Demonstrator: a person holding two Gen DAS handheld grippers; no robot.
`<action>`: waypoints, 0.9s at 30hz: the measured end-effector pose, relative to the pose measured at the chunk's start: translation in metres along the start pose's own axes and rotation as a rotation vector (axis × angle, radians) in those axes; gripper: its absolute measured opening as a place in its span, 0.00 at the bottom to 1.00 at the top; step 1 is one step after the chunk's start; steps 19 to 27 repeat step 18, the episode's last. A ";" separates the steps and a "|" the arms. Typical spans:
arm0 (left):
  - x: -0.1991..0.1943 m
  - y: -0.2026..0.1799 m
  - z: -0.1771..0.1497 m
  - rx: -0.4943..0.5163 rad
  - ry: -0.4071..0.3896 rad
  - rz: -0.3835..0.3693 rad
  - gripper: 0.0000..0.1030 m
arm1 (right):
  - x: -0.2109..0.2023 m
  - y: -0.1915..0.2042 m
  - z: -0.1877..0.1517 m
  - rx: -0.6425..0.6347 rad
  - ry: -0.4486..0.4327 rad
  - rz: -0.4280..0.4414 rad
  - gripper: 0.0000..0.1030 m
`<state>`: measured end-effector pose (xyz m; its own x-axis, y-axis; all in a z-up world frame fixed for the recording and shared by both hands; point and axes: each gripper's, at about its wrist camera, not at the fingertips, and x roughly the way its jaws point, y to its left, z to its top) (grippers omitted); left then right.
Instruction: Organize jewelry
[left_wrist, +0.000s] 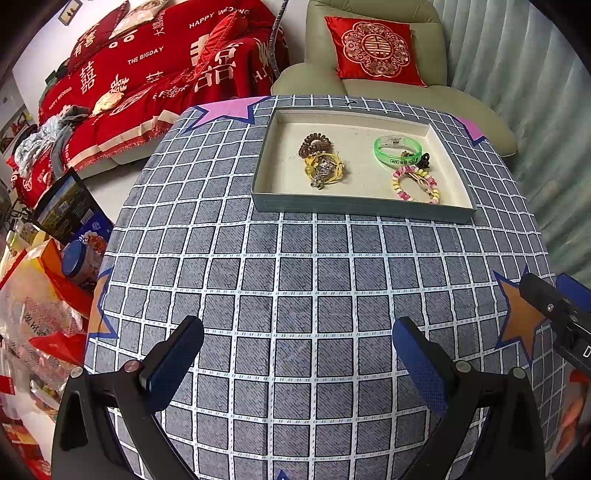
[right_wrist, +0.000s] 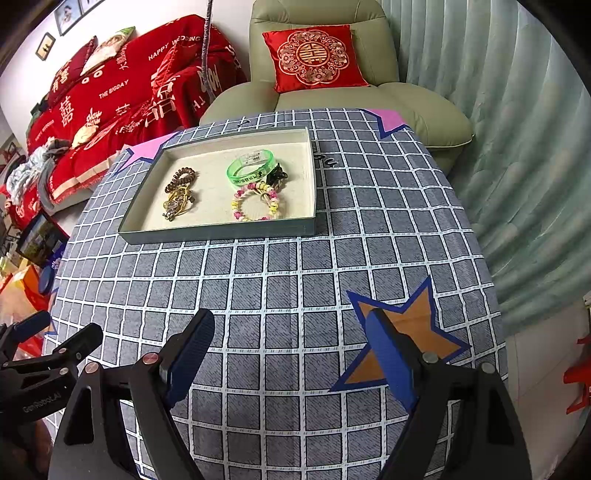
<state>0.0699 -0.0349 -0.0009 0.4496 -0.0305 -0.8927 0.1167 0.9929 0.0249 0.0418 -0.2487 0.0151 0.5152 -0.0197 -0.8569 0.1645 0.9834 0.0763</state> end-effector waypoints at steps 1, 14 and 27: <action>0.000 0.000 0.000 0.001 0.000 -0.001 1.00 | 0.000 0.000 0.000 0.000 0.000 0.000 0.84; 0.000 0.001 -0.001 -0.012 0.005 -0.010 1.00 | -0.003 0.001 -0.001 -0.006 0.006 -0.001 0.84; -0.001 0.000 -0.002 -0.002 -0.003 -0.015 1.00 | -0.003 0.001 -0.002 -0.006 0.006 -0.002 0.84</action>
